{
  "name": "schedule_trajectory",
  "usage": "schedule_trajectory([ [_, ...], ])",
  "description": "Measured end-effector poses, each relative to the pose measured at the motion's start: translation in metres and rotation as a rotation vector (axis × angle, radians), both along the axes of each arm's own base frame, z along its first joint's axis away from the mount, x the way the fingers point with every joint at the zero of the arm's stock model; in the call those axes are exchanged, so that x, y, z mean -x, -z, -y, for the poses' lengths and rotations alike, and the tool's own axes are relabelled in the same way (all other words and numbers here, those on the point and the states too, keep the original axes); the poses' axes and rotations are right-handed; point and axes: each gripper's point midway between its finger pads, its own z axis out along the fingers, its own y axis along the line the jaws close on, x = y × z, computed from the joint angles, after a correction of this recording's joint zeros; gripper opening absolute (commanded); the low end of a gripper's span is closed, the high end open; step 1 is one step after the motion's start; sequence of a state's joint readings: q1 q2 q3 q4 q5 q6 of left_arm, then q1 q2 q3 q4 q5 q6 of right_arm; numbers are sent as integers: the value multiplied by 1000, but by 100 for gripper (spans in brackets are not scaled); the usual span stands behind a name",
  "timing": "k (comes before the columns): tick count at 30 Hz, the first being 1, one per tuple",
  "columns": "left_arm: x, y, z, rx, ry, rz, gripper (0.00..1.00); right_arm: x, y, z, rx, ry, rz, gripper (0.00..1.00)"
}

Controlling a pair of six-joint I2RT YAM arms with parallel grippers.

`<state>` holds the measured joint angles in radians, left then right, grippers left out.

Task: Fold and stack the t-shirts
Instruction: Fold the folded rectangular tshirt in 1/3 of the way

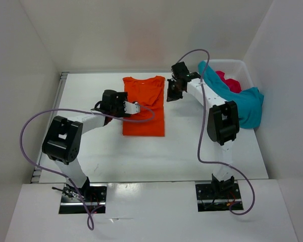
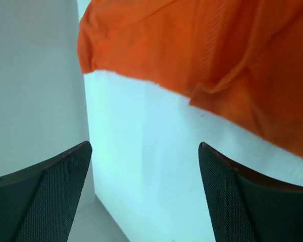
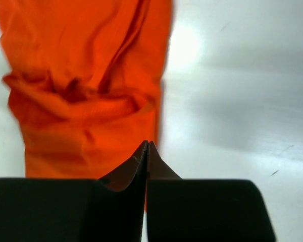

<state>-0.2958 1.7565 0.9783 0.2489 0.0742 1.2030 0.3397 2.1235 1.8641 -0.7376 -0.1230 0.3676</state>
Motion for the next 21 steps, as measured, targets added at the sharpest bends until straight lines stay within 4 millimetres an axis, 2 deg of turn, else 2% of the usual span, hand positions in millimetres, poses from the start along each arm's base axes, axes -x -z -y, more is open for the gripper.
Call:
schedule_trajectory([
  [2, -4, -7, -11, 8, -57, 6, 93, 17, -7, -11, -18, -38, -4, 0],
  [4, -7, -20, -23, 23, -106, -7, 91, 29, -11, -32, -35, -96, -3, 0],
  [7, -7, -54, -55, 50, -188, 13, 91, 52, -4, -72, -61, -206, -27, 0],
  [10, 13, -87, -93, 67, -272, 41, 91, 76, 13, -106, -88, -300, -79, 0],
  [12, 33, -96, -100, 79, -290, 28, 91, 89, 31, -119, -87, -338, -125, 0],
  [14, 50, -93, -92, 99, -280, -7, 91, 93, 50, -124, -80, -354, -167, 0],
  [16, 61, -83, -83, 116, -272, -52, 91, 86, 66, -127, -69, -353, -185, 0],
  [19, 74, -61, -73, 128, -272, -133, 91, 64, 80, -134, -62, -348, -169, 0],
  [21, 79, -51, -75, 131, -295, -173, 91, 46, 79, -143, -66, -346, -132, 0],
])
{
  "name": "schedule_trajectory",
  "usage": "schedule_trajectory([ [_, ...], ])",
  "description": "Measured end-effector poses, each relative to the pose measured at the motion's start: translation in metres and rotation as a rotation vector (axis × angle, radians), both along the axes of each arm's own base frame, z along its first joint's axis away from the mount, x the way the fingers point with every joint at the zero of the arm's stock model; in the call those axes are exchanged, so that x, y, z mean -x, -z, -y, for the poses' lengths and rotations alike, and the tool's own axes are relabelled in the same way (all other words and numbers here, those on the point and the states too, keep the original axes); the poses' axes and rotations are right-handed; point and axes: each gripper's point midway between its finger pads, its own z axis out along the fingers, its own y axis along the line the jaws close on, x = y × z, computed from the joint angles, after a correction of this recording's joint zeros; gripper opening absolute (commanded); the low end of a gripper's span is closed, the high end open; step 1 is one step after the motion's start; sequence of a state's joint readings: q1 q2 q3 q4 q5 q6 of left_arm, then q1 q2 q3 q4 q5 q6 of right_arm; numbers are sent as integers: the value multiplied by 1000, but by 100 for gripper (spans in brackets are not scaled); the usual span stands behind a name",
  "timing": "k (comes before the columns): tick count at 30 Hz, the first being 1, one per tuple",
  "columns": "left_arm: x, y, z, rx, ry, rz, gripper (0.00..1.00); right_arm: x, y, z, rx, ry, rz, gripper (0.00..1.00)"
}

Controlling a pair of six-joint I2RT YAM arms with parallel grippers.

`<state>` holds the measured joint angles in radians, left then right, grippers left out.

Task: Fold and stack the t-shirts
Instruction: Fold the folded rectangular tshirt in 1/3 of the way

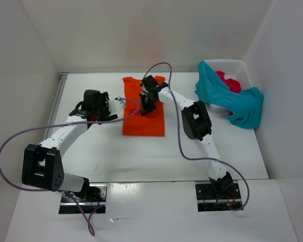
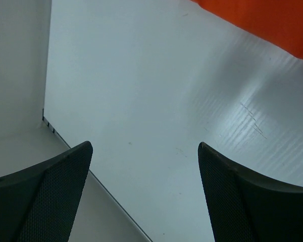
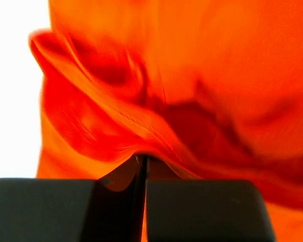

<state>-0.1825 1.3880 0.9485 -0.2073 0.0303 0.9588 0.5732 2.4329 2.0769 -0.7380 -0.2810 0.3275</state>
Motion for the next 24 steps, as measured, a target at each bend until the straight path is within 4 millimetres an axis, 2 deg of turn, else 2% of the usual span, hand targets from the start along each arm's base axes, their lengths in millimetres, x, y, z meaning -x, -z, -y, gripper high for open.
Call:
schedule_trajectory([
  [7, 6, 8, -3, 3, -20, -39, 91, -59, -30, -8, -32, 53, 134, 0],
  [10, 10, 12, 1, -17, 12, -44, 91, -85, -33, 3, -42, 94, 170, 0],
  [13, 26, 21, 13, -65, 111, -54, 91, -95, -29, 26, -20, 138, 154, 0],
  [14, 33, 24, 20, -87, 168, -55, 91, -98, -27, 35, -6, 153, 149, 2],
  [15, 39, 26, 27, -111, 227, -54, 93, -101, -28, 44, 9, 169, 151, 20],
  [16, 46, 29, 34, -135, 287, -55, 93, -103, -29, 51, 22, 186, 150, 32],
  [18, 58, 37, 51, -182, 411, -53, 94, -100, -32, 67, 64, 202, 147, 59],
  [19, 65, 43, 60, -207, 473, -55, 95, -94, -34, 73, 79, 207, 140, 63],
  [21, 75, 57, 75, -241, 568, -73, 95, -68, -43, 87, 110, 202, 112, 69],
  [24, 83, 80, 96, -277, 677, -119, 95, -14, -61, 112, 123, 204, 57, 72],
])
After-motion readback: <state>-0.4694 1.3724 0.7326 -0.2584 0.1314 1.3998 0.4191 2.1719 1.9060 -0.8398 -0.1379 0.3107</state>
